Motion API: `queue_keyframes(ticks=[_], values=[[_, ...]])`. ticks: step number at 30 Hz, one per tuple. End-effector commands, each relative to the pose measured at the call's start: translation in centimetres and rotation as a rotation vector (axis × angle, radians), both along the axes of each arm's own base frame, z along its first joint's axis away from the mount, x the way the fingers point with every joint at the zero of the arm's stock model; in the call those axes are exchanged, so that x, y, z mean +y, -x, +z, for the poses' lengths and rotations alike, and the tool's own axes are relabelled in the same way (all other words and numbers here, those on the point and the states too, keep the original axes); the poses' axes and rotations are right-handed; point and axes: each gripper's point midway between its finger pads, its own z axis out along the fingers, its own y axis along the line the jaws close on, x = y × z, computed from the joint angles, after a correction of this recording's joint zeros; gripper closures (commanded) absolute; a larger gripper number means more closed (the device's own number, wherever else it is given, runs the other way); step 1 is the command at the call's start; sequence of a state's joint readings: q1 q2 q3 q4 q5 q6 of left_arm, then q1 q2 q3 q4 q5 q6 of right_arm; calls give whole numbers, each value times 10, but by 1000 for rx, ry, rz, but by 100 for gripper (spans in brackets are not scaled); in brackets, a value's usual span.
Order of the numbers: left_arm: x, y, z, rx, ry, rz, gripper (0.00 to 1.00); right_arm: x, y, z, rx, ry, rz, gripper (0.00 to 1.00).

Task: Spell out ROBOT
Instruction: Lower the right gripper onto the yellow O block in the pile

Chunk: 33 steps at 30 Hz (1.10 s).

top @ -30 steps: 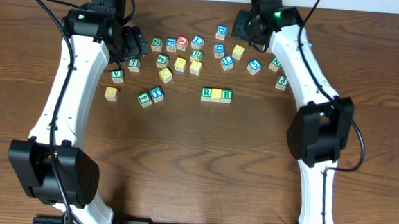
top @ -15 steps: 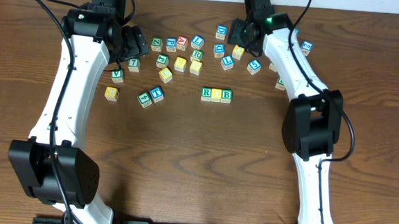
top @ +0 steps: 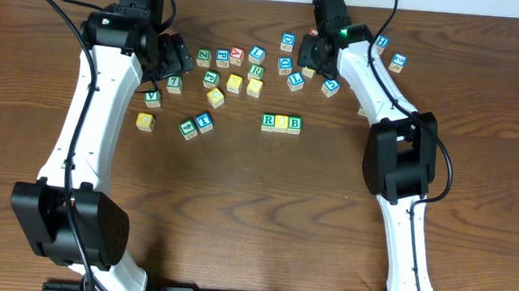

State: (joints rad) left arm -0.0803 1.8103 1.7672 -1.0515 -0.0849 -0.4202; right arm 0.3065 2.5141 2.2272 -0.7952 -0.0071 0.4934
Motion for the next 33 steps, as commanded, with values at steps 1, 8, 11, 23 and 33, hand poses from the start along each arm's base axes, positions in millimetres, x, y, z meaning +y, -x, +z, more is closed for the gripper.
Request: queue_keyframes(ticks=[1,8,11,23,33], values=[[4,3,7,-13,-14,0,0,0,4,-25,36,23,-8,52],[4,3,8,-14,-14,0,0,0,2,-32,36,23,-8,55],[4,3,7,-13,-14,0,0,1,0,-31,29,21,-8,60],[4,3,7,-13,-14,0,0,-3,0,-31,27,44,31,69],[4,3,7,-13,-14,0,0,-8,2,-21,24,62,69,69]])
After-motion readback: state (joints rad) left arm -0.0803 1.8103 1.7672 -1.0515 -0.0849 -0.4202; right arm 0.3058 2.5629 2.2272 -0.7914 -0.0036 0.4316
